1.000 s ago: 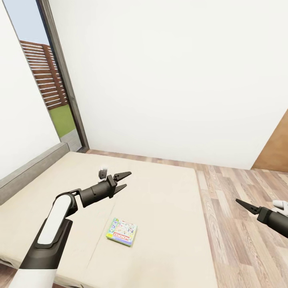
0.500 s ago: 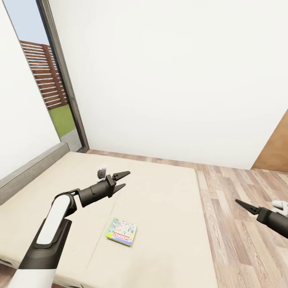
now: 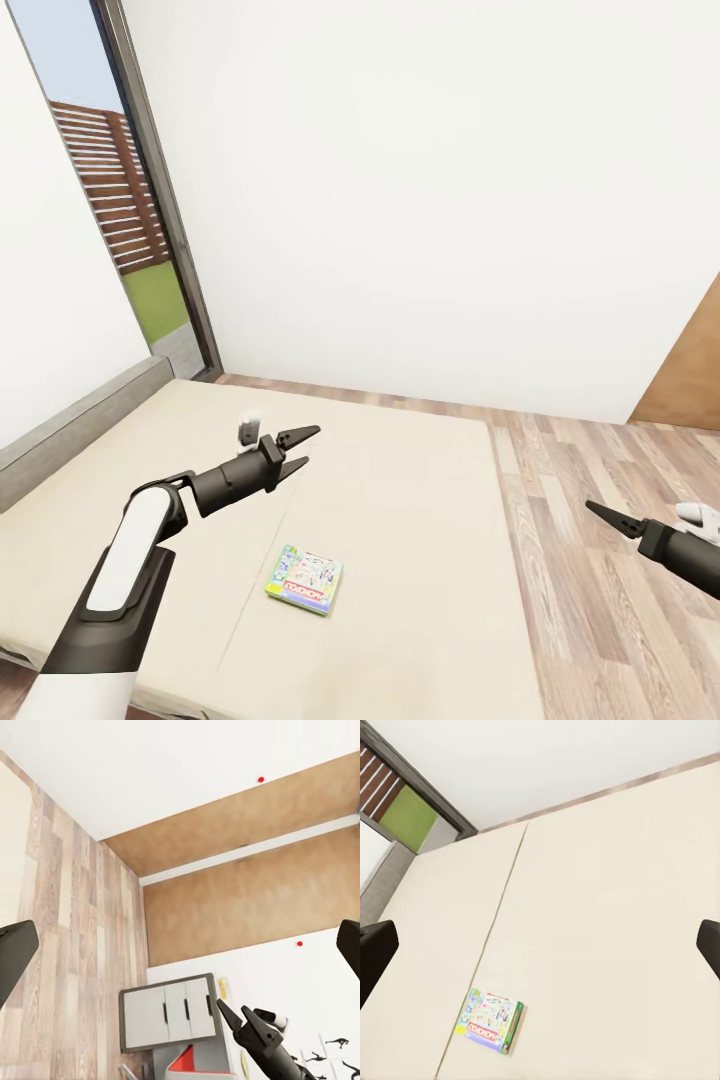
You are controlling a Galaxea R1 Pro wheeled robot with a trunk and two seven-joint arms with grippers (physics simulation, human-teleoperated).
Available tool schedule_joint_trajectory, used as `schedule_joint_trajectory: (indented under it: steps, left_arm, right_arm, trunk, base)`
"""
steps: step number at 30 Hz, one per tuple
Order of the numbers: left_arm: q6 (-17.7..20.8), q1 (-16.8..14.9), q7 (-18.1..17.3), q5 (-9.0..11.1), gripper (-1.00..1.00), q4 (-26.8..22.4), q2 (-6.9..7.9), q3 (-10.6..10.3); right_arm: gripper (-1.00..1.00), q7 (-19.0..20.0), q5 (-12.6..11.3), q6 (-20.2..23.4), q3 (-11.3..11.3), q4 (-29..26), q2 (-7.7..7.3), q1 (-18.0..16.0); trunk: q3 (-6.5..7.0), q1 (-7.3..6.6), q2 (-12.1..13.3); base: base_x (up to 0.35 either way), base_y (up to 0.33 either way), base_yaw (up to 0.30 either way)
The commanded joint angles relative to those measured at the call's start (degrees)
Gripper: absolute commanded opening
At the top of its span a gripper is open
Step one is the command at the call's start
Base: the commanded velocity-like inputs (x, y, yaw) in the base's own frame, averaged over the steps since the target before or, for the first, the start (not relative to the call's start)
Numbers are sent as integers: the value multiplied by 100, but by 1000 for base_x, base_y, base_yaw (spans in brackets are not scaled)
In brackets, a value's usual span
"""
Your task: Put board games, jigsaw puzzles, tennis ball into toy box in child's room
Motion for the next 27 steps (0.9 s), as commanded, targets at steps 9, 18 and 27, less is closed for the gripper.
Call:
schedule_joint_trajectory:
  steps: [9,18,27]
  left_arm:
    - [26,-6,45,49,100,-4,20,13]
    - [33,-11,51,48,100,-5,38,23]
    - [37,-34,79,33,100,-28,35,85]
  right_arm:
    - [100,14,10,82,6,244,-30,-69]
    - [100,-19,12,92,9,379,-43,-116]
    - [100,-220,13,98,14,424,-48,-141]
  trunk:
    - [-12,3,-12]
    - [-12,3,-12]
    - [-12,3,-12]
  base:
    - [0,0,0]
    - [0,0,0]
    - [0,0,0]
